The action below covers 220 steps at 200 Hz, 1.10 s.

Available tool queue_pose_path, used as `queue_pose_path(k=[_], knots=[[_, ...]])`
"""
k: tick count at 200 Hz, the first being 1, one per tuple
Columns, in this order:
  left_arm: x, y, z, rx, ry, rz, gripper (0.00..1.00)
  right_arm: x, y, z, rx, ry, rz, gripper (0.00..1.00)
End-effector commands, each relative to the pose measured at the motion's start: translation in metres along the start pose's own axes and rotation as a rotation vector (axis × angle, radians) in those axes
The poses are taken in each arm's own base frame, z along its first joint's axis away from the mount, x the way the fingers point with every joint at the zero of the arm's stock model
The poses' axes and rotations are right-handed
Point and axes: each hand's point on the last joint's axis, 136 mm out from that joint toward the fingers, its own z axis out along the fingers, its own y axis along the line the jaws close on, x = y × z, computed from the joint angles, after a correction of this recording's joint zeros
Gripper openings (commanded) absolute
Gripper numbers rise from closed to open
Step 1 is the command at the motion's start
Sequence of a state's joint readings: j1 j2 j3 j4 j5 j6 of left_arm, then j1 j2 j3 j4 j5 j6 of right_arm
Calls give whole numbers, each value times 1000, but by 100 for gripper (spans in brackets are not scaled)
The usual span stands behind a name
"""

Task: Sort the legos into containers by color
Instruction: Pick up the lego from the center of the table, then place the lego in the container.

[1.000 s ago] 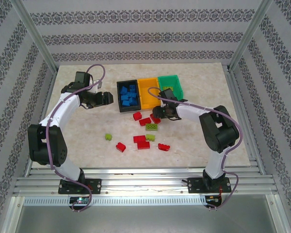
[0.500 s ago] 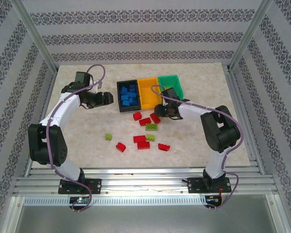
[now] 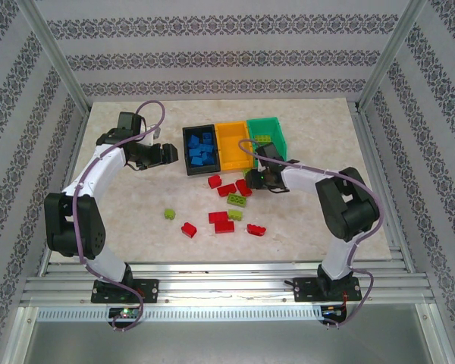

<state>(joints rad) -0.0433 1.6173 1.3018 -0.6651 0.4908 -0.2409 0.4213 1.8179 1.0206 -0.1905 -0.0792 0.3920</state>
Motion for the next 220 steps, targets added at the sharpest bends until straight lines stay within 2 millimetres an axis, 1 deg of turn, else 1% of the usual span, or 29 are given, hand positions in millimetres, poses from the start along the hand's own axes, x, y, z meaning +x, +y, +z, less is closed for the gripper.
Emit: queue_pose_path(k=[1, 23, 39, 64, 81, 106, 124, 137, 148, 163, 197, 206, 214, 220], knots=[[-2, 4, 2, 11, -4, -23, 78, 12, -22, -13, 29, 23, 20, 47], [-2, 4, 3, 12, -3, -23, 79, 17, -22, -15, 6, 30, 29, 41], [-1, 4, 3, 12, -1, -24, 79, 19, -20, -13, -10, 35, 34, 35], [-1, 5, 3, 10, 0, -24, 79, 15, -14, -14, -36, 28, 36, 27], [-1, 5, 4, 10, 3, -25, 79, 10, -9, -21, -52, 15, 30, 24], [-2, 5, 3, 9, -1, -24, 79, -4, -1, -39, -86, -36, 12, 22], [-2, 4, 3, 14, -1, -26, 79, -22, 2, -55, -96, -96, 8, 22], [-2, 3, 3, 17, 0, -25, 79, -40, 1, -63, -95, -139, 4, 23], [-2, 3, 3, 18, -2, -25, 79, -55, -1, -65, -95, -159, 12, 23], [-1, 3, 3, 18, -1, -25, 79, -81, -3, -70, -99, -204, 20, 24], [-1, 3, 1, 15, -3, -23, 79, -126, -18, -59, -70, -244, 37, 28], [-1, 3, 1, 13, -4, -22, 79, -134, -22, -56, -79, -249, 56, 33], [-2, 3, 1, 14, -5, -21, 79, -139, -23, -53, -89, -242, 69, 43], [-2, 3, 1, 15, -5, -21, 79, -140, -21, -51, -99, -231, 73, 47]])
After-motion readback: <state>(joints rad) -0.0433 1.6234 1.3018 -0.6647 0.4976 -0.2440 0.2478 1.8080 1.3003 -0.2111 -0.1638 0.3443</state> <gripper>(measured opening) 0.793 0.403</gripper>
